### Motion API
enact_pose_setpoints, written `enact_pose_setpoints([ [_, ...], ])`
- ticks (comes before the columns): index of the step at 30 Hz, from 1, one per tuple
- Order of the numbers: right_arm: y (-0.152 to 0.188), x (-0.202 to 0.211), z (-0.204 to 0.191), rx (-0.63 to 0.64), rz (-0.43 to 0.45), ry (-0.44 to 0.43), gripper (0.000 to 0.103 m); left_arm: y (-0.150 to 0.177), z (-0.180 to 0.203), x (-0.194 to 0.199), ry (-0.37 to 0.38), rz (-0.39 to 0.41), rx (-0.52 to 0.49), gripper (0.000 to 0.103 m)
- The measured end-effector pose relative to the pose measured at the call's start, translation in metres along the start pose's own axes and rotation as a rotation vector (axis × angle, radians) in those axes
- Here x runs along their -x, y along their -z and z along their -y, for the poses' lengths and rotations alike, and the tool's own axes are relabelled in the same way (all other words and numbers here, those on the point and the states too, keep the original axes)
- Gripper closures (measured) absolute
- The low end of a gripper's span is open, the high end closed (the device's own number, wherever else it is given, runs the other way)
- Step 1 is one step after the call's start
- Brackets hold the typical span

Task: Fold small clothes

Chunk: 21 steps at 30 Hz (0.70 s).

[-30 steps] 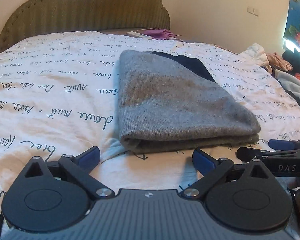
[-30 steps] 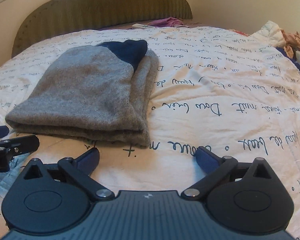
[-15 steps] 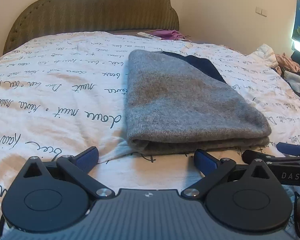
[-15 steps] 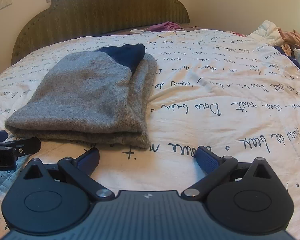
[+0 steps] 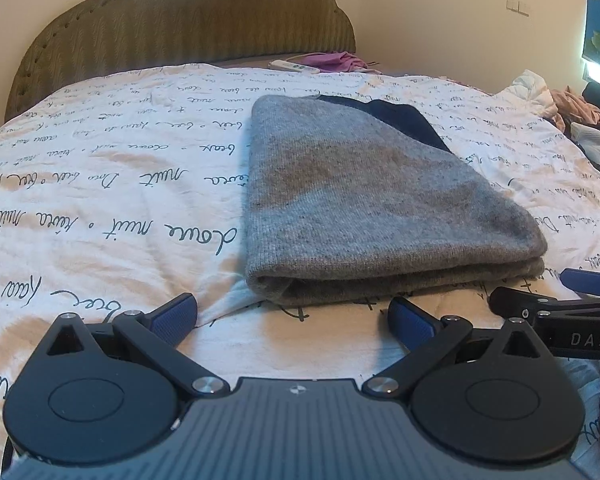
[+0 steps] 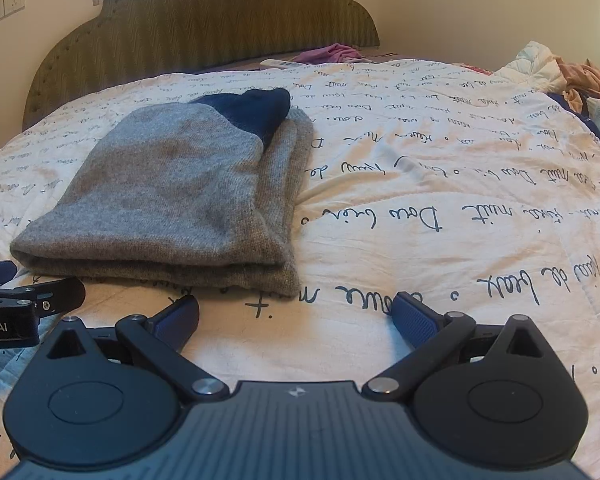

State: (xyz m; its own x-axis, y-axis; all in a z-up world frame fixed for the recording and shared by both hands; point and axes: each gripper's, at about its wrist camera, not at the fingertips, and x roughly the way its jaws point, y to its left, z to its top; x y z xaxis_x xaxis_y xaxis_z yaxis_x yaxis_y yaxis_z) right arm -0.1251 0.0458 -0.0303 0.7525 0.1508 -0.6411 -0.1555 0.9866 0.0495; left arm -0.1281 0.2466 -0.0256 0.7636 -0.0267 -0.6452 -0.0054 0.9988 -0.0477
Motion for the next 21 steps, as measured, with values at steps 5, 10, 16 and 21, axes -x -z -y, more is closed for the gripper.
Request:
enact_pose_setpoints([
  [5,0.0002,0.0012,0.0013,-0.014,0.006,-0.013,0.0,-0.0001,-0.0001,-0.0001,0.001,0.0,0.001,0.0],
  [10,-0.0003,0.0006,0.0019,-0.006,0.003,-0.008,0.0,-0.0001,-0.0003,-0.0003,0.001,0.0,0.001,0.0],
  [16,-0.0004,0.0006,0.0012,0.004,0.002,-0.003,0.0,0.0001,0.001,-0.0003,-0.004,-0.002,-0.005,0.0],
  [21,-0.0002,0.0007,0.001,0.004,0.002,-0.003,0.0,0.0001,0.0005,-0.0008,-0.002,-0.002,-0.005,0.0],
])
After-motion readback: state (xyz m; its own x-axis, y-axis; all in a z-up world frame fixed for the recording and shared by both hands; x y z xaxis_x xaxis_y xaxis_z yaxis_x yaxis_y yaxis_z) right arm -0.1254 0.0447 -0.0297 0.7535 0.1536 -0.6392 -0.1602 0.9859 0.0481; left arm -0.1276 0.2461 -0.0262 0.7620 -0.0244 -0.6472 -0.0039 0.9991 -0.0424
